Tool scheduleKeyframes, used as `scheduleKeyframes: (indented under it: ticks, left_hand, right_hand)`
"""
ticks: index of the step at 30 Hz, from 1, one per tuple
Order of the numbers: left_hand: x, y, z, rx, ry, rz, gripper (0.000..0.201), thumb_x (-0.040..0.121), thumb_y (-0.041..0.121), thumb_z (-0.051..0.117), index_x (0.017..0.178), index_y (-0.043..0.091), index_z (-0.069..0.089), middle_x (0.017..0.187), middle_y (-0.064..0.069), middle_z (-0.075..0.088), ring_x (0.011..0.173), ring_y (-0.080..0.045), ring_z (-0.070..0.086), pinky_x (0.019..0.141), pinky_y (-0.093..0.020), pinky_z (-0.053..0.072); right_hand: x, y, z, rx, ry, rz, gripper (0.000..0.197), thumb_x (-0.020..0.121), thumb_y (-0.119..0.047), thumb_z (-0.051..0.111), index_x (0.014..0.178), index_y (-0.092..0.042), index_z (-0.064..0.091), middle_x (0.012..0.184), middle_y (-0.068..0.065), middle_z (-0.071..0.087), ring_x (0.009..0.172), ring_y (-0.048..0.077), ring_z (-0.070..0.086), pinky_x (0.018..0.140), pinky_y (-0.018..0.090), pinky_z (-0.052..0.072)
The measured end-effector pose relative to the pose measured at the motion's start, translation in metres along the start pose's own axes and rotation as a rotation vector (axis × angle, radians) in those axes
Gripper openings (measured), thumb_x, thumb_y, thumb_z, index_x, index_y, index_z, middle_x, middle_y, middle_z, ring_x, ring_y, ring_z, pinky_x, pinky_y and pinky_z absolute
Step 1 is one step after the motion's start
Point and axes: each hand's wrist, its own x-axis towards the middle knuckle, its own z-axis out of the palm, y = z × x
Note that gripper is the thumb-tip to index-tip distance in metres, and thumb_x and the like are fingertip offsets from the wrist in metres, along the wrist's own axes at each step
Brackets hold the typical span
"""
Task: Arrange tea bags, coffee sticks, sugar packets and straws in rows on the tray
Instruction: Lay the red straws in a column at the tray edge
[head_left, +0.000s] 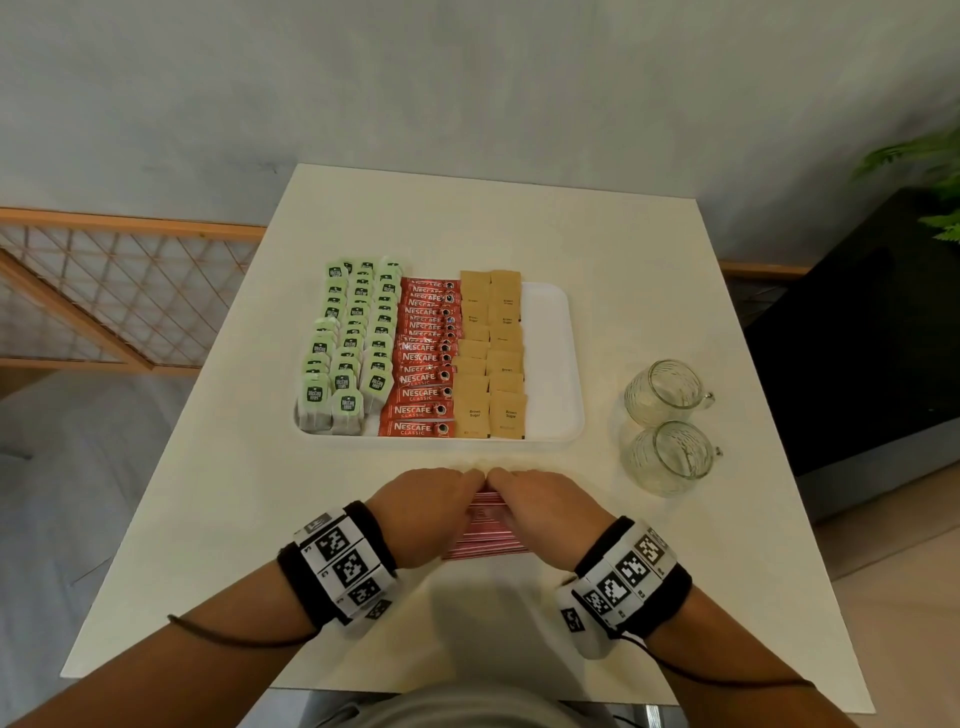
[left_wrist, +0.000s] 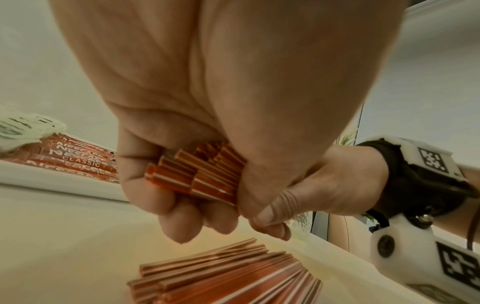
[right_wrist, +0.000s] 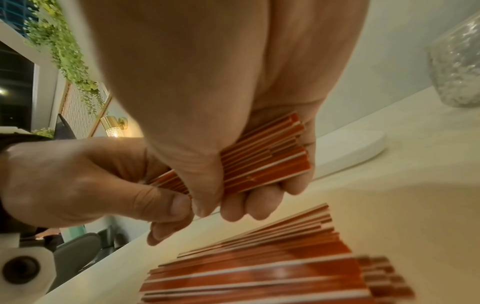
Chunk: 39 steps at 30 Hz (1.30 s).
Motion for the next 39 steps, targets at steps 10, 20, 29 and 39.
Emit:
scheduleKeyframes:
  ticks: [10,20,29,39]
  left_hand:
    - [0.005,-0.007,-0.003,-0.100,0.014,0.075,0.029,0.096,0.038,0.056,0.120,0.021,0.059,0.106,0.000,0.070,0.089,-0.019,0.065,0.079,-0.031,0.051]
    - [0.014,-0.011,-0.023,-0.293,0.134,0.092,0.021,0.102,0.037,0.053,0.084,0.026,0.054,0.067,0.011,0.053,0.055,-0.005,0.049,0.054,-0.019,0.033]
    - [0.017,0.003,-0.022,-0.555,0.243,0.096,0.021,0.095,0.034,0.066,0.076,0.031,0.057,0.063,0.009,0.056,0.052,-0.005,0.052,0.051,-0.014,0.034]
    - [0.015,0.004,-0.027,-0.698,0.295,0.015,0.024,0.095,0.038,0.065,0.073,0.028,0.065,0.056,0.008,0.051,0.046,-0.006,0.042,0.047,-0.018,0.032]
  right_hand:
    - [0.003,0.003,-0.020,0.082,-0.039,-0.031,0.035,0.088,-0.049,0.070,0.112,-0.026,0.060,0.106,-0.004,0.068,0.096,0.020,0.062,0.078,0.036,0.049]
    - [0.004,0.025,-0.046,0.528,0.365,0.002,0.046,0.100,-0.060,0.042,0.095,-0.021,0.066,0.073,-0.005,0.064,0.059,0.005,0.053,0.059,0.035,0.047]
    - [0.018,0.010,-0.029,0.940,0.556,0.143,0.050,0.110,-0.040,0.035,0.080,-0.014,0.064,0.078,0.009,0.066,0.062,0.010,0.055,0.060,0.029,0.042]
    - [0.013,0.003,-0.034,0.975,0.531,0.219,0.034,0.102,-0.038,0.057,0.076,-0.017,0.065,0.055,-0.006,0.062,0.047,0.008,0.056,0.049,0.027,0.044]
